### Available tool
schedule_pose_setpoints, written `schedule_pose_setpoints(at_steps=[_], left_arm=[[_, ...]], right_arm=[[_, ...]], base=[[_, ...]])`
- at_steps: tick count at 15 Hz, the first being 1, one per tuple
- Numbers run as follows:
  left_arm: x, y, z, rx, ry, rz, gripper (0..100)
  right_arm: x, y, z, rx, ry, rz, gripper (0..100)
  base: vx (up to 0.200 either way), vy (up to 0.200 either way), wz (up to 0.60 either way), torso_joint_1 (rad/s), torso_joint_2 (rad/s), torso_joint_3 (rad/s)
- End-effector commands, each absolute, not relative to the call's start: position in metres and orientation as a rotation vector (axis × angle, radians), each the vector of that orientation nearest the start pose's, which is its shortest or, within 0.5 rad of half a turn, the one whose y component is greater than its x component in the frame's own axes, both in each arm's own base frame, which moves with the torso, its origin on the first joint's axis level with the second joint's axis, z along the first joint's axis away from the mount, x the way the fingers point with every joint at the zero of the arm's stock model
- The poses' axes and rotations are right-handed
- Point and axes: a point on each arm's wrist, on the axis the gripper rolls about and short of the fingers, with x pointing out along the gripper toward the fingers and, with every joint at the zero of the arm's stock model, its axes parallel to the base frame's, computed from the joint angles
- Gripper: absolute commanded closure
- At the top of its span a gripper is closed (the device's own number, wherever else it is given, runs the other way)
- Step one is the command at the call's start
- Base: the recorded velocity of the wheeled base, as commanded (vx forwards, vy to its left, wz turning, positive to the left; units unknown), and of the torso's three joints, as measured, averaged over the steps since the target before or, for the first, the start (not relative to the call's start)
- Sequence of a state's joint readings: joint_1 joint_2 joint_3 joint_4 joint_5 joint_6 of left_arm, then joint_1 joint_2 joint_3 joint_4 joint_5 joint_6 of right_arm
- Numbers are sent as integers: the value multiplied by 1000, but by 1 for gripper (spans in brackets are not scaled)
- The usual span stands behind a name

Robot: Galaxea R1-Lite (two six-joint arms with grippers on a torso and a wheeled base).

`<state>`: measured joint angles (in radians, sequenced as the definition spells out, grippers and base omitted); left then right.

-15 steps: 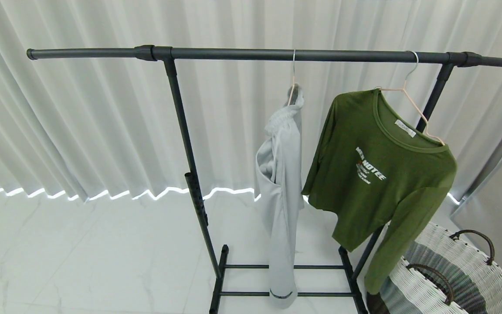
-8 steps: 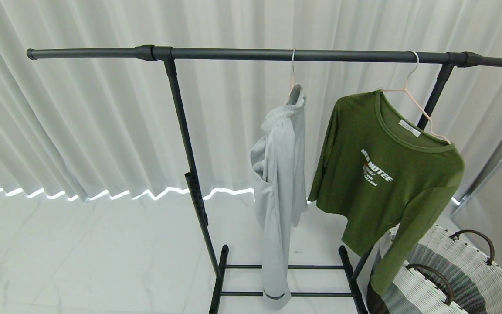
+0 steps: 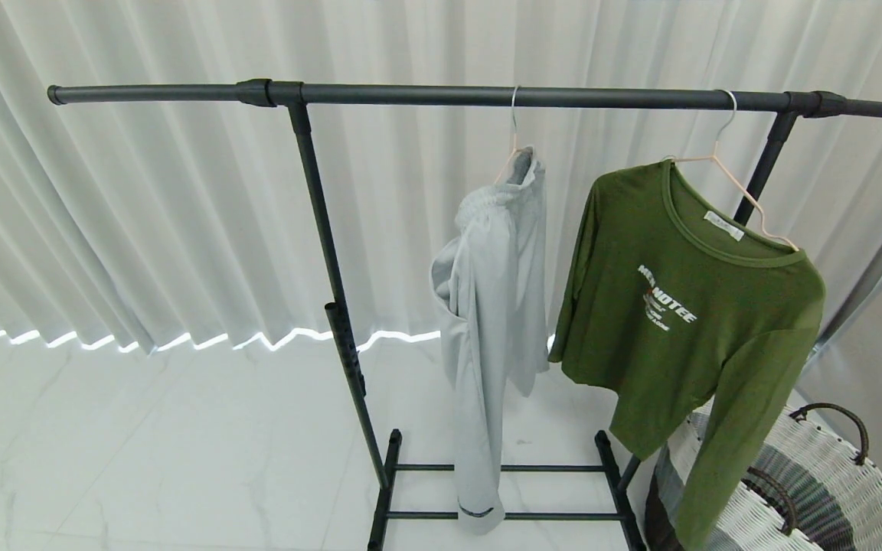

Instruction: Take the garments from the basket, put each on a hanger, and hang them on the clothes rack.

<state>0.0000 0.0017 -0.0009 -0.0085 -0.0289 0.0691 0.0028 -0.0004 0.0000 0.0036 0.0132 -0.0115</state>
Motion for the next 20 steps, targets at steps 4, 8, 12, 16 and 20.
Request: schedule_pose_setpoints(at_steps=[4, 8, 12, 16, 20], left_arm=[[-23, -1, 76, 37, -10, -29, 0], [-23, -1, 76, 37, -10, -29, 0], [-23, -1, 76, 37, -10, -29, 0], [-23, -1, 76, 37, -10, -29, 0], [-23, -1, 76, 37, -10, -29, 0]], right_arm=[[-23, 0, 75, -12, 4, 17, 0], [-23, 0, 75, -12, 3, 17, 0], [-23, 0, 75, -12, 3, 17, 0], [-23, 0, 75, -12, 3, 17, 0], [-23, 0, 75, -12, 4, 17, 0]], base=[[0, 0, 0, 0, 0, 0], [0, 0, 0, 0, 0, 0], [0, 0, 0, 0, 0, 0], [0, 0, 0, 0, 0, 0], [0, 0, 0, 0, 0, 0]])
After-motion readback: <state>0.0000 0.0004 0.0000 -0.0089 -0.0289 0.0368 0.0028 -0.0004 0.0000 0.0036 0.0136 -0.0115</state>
